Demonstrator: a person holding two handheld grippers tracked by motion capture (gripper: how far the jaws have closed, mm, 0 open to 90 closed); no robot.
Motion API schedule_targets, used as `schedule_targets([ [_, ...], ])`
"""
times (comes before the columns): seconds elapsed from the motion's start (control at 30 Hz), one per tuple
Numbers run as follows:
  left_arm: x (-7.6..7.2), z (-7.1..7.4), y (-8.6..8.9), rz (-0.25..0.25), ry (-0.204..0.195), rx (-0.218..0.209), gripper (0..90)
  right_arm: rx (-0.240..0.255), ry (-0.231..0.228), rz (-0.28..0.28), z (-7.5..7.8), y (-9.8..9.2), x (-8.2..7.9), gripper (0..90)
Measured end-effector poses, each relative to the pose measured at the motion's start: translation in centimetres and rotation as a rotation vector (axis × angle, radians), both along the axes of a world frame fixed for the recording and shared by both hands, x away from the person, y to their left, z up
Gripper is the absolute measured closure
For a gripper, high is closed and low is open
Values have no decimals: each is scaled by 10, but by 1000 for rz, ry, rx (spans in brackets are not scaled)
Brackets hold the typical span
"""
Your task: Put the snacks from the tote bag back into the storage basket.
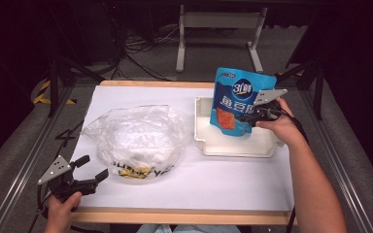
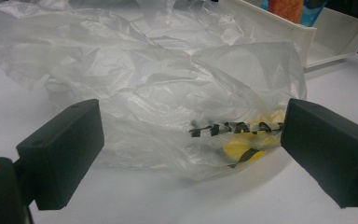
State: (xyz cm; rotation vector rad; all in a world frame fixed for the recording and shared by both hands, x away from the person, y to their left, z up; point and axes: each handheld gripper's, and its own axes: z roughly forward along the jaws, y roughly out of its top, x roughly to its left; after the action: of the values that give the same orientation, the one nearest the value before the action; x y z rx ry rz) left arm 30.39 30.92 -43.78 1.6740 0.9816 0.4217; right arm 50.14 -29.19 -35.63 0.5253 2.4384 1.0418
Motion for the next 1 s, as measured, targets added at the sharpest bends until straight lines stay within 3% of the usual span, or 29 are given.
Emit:
schedule_targets([
  [0.1,0,0,0,0,1,-1,66,17,0,-18,0,-7,-2,406],
  [0.4,0,0,-1,-1,4,1,66,8,-13,-82,-1,-23,-5,402],
  [0.53,0,0,-1,2,4,-2,66,18,-2,-82,-3,-24,-8,387],
  [0.7,1,0,-1,2,3,-6,66,85,21,-124,0,-26,-12,291],
  [1.0,4,0,-3,-6,8,-6,66,119,-10,-136,14,-31,-27,230],
])
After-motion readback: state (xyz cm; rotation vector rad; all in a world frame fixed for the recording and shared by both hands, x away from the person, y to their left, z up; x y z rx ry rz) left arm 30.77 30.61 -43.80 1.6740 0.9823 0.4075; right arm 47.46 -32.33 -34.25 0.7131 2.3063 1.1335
